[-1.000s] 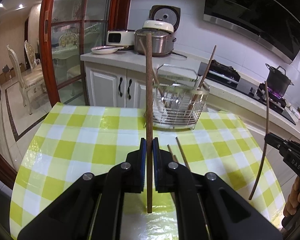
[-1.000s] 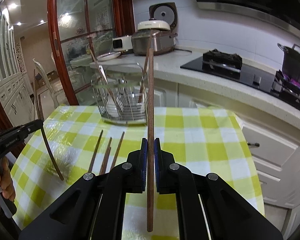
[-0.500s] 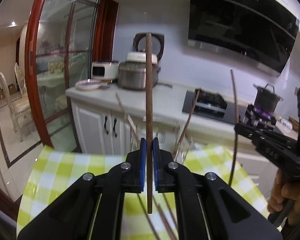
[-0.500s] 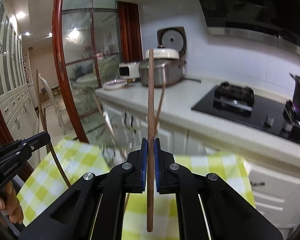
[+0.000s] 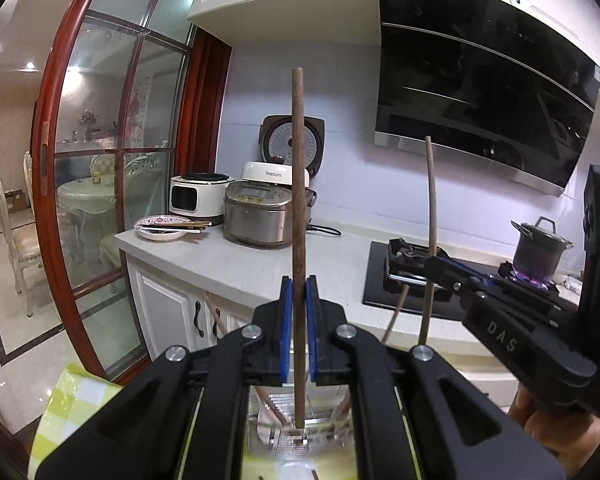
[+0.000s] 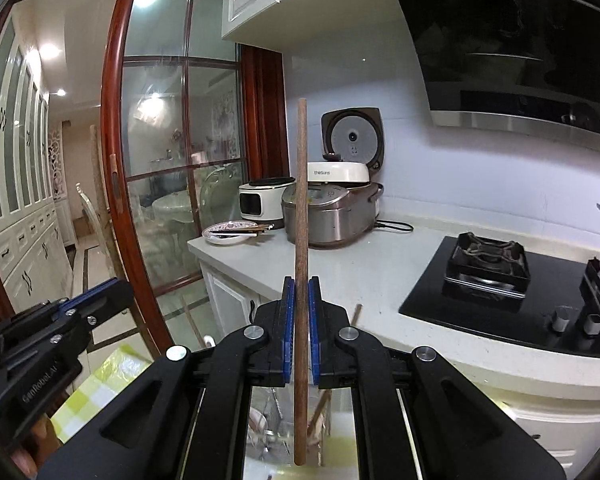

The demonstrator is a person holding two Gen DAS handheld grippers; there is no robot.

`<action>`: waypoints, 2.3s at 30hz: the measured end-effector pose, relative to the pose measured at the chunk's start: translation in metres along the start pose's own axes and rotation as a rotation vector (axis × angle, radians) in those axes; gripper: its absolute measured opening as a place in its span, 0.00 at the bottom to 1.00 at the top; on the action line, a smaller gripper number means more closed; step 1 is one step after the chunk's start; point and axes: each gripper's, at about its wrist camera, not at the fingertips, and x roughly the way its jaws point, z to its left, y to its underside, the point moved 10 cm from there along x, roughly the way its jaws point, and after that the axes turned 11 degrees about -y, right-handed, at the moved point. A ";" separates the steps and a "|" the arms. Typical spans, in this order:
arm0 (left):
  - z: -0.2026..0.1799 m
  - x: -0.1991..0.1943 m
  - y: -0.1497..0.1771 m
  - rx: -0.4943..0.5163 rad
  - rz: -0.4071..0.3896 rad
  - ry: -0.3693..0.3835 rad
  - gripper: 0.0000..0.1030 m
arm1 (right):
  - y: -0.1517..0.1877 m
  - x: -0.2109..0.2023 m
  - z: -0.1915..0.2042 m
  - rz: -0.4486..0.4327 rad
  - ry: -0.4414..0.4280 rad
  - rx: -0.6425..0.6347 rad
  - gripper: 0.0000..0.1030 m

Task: Organize utensils
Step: 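Carry the chopstick upright with the left tool into the wire rack and open, then move the open left tool back down to the chopsticks on the cloth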

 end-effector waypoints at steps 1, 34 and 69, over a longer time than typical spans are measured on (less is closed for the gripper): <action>0.001 0.004 0.000 -0.002 -0.001 -0.002 0.06 | 0.000 0.003 0.000 -0.006 -0.002 0.000 0.06; 0.015 0.088 0.085 -0.019 0.131 -0.033 0.08 | 0.078 0.070 -0.021 0.063 -0.021 0.008 0.10; 0.066 -0.032 0.260 -0.063 0.520 -0.058 0.38 | 0.291 -0.068 -0.040 0.463 0.110 0.266 0.72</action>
